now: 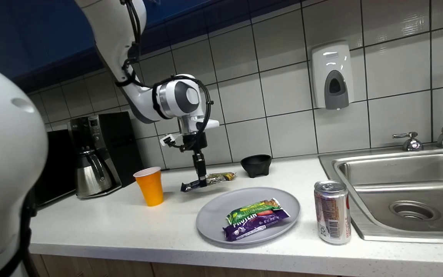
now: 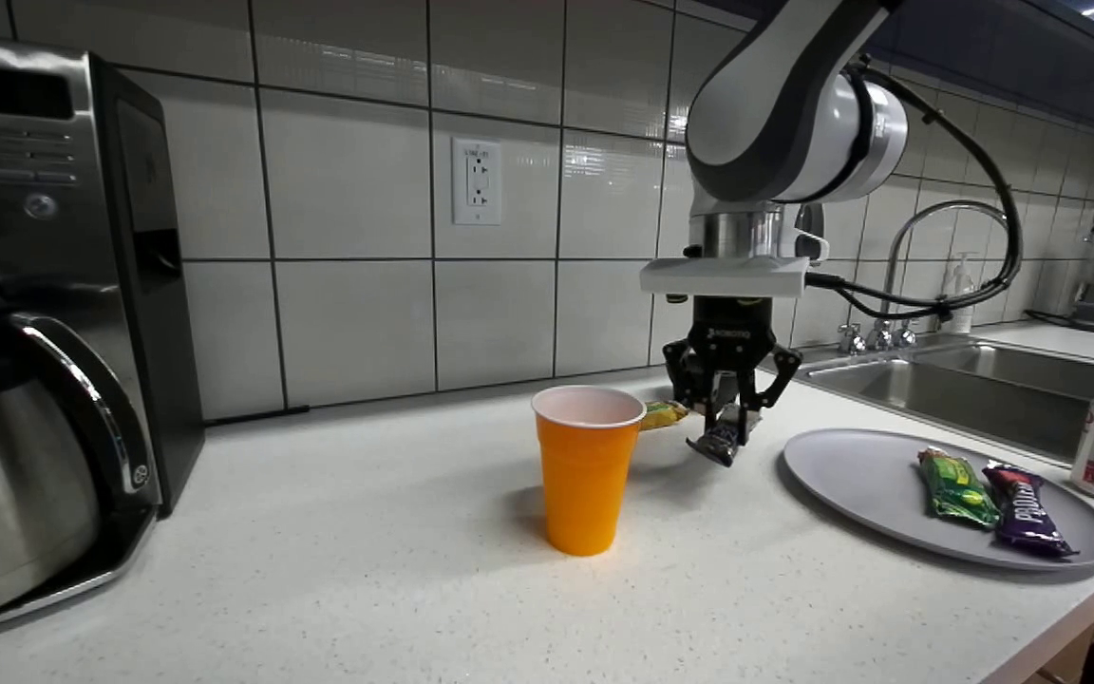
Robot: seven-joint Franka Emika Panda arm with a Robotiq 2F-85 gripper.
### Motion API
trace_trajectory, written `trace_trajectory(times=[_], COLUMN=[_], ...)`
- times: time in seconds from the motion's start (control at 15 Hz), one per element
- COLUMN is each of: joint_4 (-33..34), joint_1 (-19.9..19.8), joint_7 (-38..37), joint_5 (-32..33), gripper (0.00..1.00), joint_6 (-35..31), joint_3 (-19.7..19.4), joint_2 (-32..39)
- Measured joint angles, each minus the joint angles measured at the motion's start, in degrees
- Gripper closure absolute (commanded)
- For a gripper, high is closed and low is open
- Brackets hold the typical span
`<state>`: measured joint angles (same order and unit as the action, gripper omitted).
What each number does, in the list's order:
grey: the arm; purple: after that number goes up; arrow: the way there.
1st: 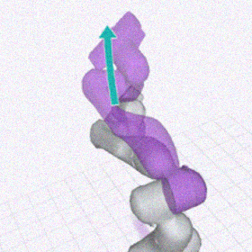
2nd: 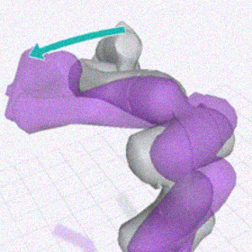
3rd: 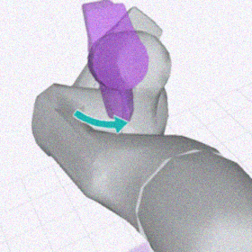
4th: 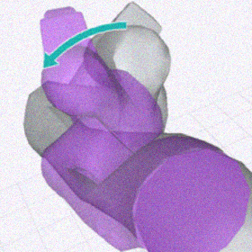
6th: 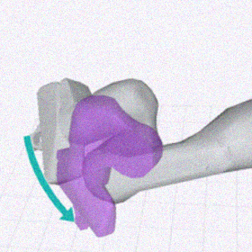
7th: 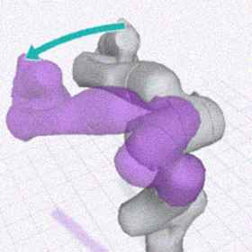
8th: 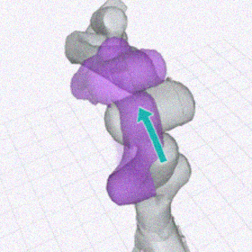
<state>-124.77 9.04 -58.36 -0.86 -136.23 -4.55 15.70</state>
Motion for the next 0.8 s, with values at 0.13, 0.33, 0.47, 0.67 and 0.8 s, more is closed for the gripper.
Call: trace_trajectory(times=[0.13,0.33,0.47,0.67,0.8], joint_4=[-2.2,-4.9,-6.2,-7.3,-7.8], joint_1=[-0.8,-2.2,-3.2,-4.8,-5.8], joint_7=[0.0,0.0,0.0,0.0,0.0], joint_5=[1.7,4.0,4.9,6.1,6.6], gripper=[0.92,0.92,0.92,0.92,0.92], joint_6=[0.0,0.0,0.0,-0.1,-0.2], joint_3=[-0.5,-1.1,-1.6,-2.5,-3.2], joint_2=[-2.0,-4.2,-5.1,-5.4,-5.4])
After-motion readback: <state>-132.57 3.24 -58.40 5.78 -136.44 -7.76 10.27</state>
